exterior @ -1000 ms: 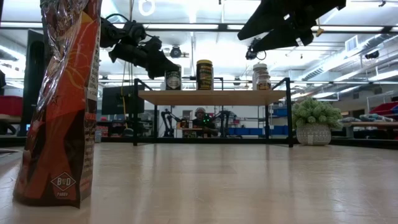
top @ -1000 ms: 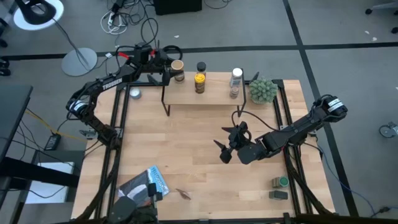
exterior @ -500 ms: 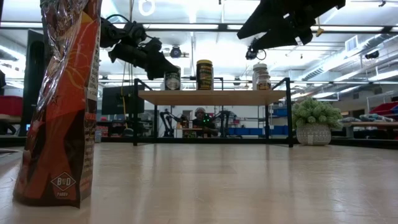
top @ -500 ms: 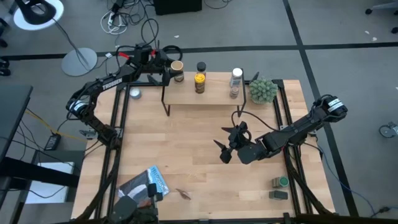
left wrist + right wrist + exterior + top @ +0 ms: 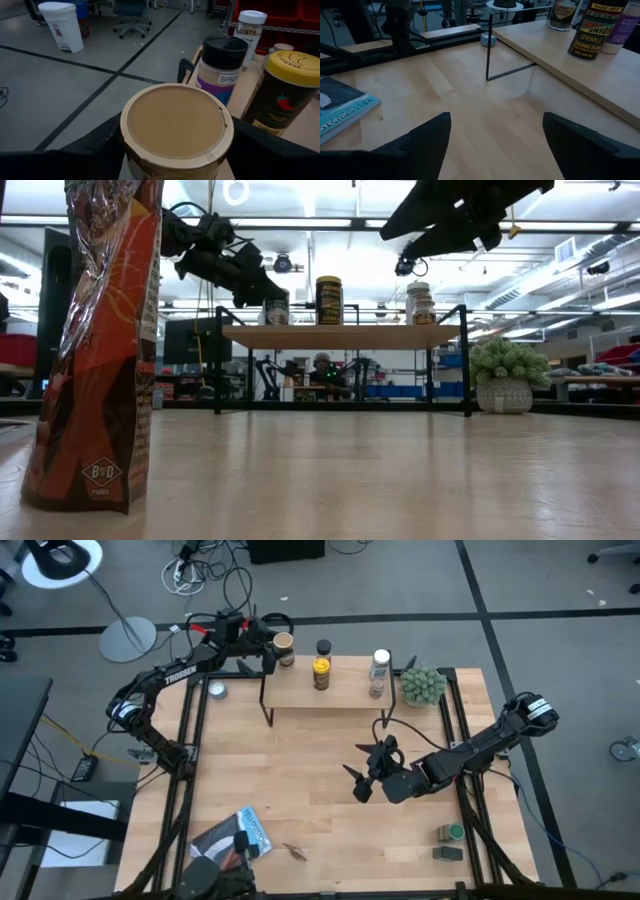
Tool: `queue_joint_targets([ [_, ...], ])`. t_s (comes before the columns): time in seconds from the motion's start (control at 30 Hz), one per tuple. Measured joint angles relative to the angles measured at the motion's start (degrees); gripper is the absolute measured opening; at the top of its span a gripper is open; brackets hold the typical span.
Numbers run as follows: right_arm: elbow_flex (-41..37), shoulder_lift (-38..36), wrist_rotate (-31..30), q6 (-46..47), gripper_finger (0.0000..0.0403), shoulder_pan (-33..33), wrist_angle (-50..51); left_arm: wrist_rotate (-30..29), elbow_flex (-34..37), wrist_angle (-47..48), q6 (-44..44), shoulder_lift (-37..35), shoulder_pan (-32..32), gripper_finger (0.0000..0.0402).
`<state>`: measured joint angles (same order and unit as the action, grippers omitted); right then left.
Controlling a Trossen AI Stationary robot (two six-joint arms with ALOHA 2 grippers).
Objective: Shelf spices
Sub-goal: Put the brown seasoning bottle on the shelf
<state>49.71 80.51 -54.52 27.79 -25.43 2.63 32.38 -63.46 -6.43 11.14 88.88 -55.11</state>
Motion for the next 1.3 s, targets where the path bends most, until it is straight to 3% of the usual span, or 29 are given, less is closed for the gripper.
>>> queue_joint_targets([
  [0.4,0.0,0.0,0.1,0.0,0.0309,0.0,0.0,0.5,-0.1,1.2,-1.3,0.0,1.9,0.0287],
  [0.8,0.0,0.0,0.1,0.1,0.0309,0.0,0.0,0.4,-0.1,2.1,-1.6,-0.1,2.0,0.0347],
  [1.3,0.0,0.0,0.2,0.1,0.0308,0.0,0.0,0.3,-0.5,1.3,-0.7,-0.1,2.0,0.0348],
])
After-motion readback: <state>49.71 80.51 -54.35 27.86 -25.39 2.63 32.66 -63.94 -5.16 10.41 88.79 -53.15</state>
